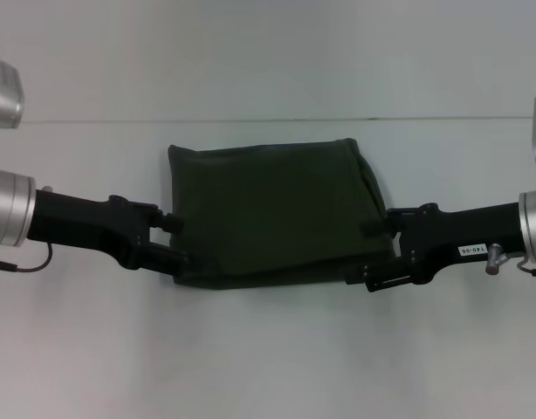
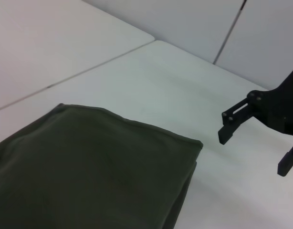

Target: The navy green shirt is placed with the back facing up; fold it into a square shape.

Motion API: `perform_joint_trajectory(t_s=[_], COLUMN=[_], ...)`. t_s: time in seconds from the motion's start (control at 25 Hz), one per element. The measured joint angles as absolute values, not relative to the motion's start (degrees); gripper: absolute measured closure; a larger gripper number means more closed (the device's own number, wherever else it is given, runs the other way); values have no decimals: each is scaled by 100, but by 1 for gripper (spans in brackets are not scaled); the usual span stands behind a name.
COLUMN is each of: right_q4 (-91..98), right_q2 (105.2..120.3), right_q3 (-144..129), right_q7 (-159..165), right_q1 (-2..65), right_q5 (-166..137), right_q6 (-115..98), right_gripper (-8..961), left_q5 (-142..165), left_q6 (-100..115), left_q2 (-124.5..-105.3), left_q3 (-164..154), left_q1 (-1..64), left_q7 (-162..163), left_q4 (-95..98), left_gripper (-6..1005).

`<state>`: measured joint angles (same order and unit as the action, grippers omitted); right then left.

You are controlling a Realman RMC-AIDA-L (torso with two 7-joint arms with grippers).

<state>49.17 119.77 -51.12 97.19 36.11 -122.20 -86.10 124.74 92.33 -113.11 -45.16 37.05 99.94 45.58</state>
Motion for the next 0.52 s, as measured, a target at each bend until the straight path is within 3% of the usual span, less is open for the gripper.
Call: perform_joint_trajectory(t_s=[0.52], right_q4=[4981], right_q2=[11964], right_q3=[-5054], right_q7=[9022], right_q1=[3618], right_q5=[-12123], right_q6=[-8568], right_gripper=[13], left_q5=[12428], left_q6=[9605], left_q2=[-11460], left_q3=[-4557], left_q1=[3887], left_q7=[10099], left_q4=[4657], left_gripper=[132])
